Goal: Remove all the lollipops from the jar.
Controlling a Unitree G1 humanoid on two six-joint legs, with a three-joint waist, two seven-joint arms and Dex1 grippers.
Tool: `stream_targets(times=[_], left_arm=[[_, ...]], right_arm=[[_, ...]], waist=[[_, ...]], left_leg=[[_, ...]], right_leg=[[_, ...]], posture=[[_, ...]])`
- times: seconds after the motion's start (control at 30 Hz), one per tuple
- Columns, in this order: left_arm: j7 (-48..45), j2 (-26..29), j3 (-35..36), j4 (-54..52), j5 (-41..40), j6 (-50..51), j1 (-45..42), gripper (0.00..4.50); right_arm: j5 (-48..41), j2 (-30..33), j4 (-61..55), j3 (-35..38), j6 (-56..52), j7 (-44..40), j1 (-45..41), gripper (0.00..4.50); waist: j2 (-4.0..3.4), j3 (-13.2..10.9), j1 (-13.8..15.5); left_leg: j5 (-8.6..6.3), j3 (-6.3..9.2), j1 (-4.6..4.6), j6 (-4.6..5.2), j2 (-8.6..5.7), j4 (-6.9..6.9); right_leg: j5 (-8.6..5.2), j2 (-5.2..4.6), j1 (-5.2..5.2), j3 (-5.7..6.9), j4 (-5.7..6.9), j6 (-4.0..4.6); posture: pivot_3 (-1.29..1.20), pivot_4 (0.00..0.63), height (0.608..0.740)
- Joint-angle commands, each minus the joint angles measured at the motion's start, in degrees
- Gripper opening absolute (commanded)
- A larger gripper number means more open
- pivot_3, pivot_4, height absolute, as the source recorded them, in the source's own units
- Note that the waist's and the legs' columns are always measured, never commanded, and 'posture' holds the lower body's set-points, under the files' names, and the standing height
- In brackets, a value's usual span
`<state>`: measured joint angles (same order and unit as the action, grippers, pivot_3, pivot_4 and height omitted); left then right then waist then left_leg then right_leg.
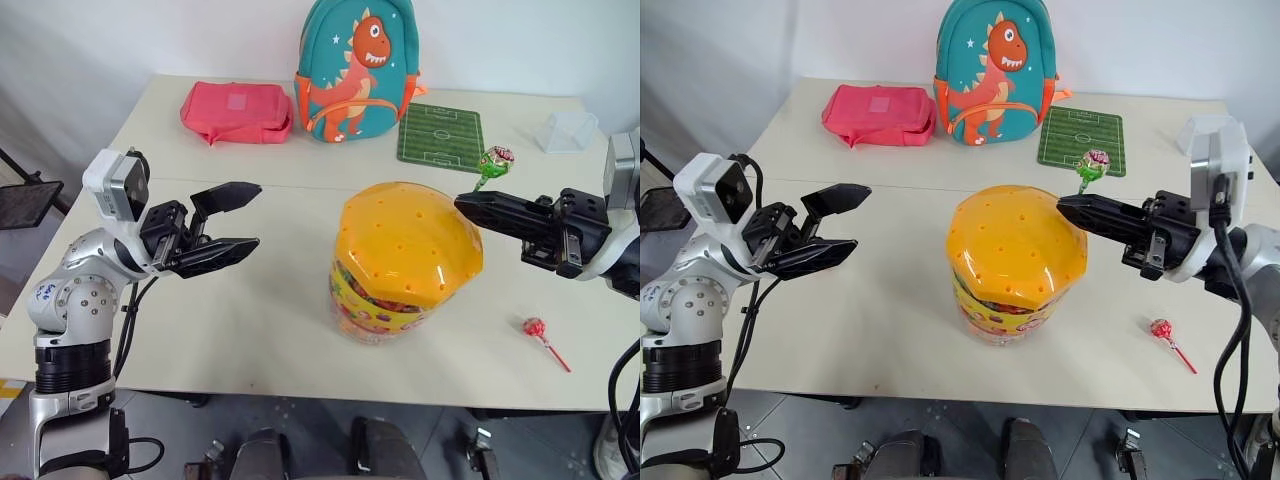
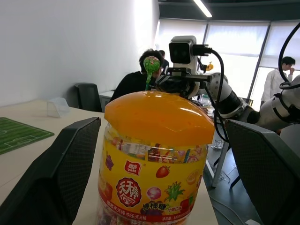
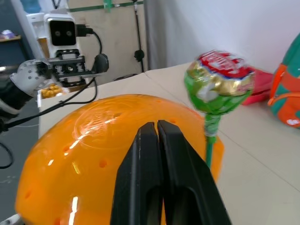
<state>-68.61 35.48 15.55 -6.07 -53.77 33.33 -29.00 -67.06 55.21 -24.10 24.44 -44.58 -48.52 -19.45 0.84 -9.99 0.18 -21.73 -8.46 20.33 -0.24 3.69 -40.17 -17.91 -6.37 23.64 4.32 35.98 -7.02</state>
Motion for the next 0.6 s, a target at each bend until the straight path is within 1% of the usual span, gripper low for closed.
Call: stream_targets(times=[0.03, 0.07, 0.13, 0.17, 0.27, 0.33, 0.47, 0.6], left_arm=[[0.22, 0.06, 0.93, -1.84, -0.64, -0.85, 0.15, 4.5], [0.27, 0.07, 0.92, -1.86, -0.59, -0.9, 0.17, 4.5], [0.18, 0.18, 0.83, -1.9, -0.42, -1.0, 0.23, 4.5], [0.16, 0.19, 0.82, -1.85, -0.42, -0.99, 0.22, 4.5], [-0.09, -0.02, 0.25, -1.66, -0.02, -1.24, 0.05, 4.5], [-0.33, -0.05, -0.12, -1.58, 0.12, -1.35, -0.14, 4.5], [-0.43, 0.0, -0.46, -1.34, 0.2, -1.52, -0.52, 4.5], [-0.41, 0.04, -0.69, -1.33, 0.19, -1.61, -0.65, 4.5]], right_arm=[[-6.47, 4.31, 1.23, 4.65, -6.45, -0.44, 1.36, 0.05], [-8.75, 5.75, 2.01, 5.27, -9.16, -0.21, 1.89, 0.05], [-10.57, 7.97, 2.89, 7.16, -11.83, -0.61, 2.95, 0.42], [-8.89, 7.83, 2.58, 7.69, -10.42, -0.82, 3.09, 0.62], [0.54, 5.51, 4.27, 8.21, -2.61, -0.02, 3.2, 1.58], [2.46, 4.47, 5.09, 7.65, -1.22, 0.04, 3.05, 1.58], [0.95, 1.62, 3.64, 5.06, -1.36, 0.74, 0.57, 1.58], [2.06, -0.56, 3.35, 2.03, -1.07, 1.46, -2.11, 1.58]], waist=[[0.0, 0.0, 0.04], [0.0, 0.0, 0.05], [0.0, 0.0, 0.06], [0.01, 0.0, 0.03], [0.01, 0.0, -0.06], [0.01, 0.0, -0.11], [0.0, 0.0, -0.19], [0.0, 0.0, -0.21]], left_leg=[[0.0, 0.0, 0.01, 0.01, 0.0, 0.0], [-0.01, 0.0, 0.02, 0.02, 0.0, -0.01], [-0.01, 0.02, 0.01, 0.02, -0.01, -0.01], [-0.01, 0.01, 0.01, 0.03, -0.01, 0.0], [-0.01, 0.01, 0.01, 0.03, -0.01, -0.01], [-0.01, -0.03, 0.01, 0.02, -0.01, -0.01], [-0.01, -0.03, 0.01, 0.01, 0.0, 0.01], [0.0, -0.04, 0.01, 0.01, 0.01, 0.0]], right_leg=[[0.0, 0.0, 0.0, 0.0, 0.0, 0.0], [0.0, -0.01, 0.0, 0.0, -0.01, 0.0], [0.0, -0.03, 0.0, 0.01, 0.0, 0.0], [0.0, -0.04, 0.0, 0.01, -0.01, 0.0], [0.0, -0.03, 0.0, 0.01, -0.02, 0.0], [0.0, -0.02, 0.0, 0.01, -0.03, 0.0], [0.0, 0.0, 0.02, 0.01, 0.0, 0.0], [0.0, 0.0, 0.03, 0.01, 0.0, 0.0]], posture=[[0.0, 0.15, 0.74], [0.0, 0.15, 0.74], [0.0, 0.15, 0.74], [0.0, 0.15, 0.74], [0.0, 0.15, 0.74], [0.0, 0.15, 0.74], [0.0, 0.15, 0.74], [0.0, 0.15, 0.74]])
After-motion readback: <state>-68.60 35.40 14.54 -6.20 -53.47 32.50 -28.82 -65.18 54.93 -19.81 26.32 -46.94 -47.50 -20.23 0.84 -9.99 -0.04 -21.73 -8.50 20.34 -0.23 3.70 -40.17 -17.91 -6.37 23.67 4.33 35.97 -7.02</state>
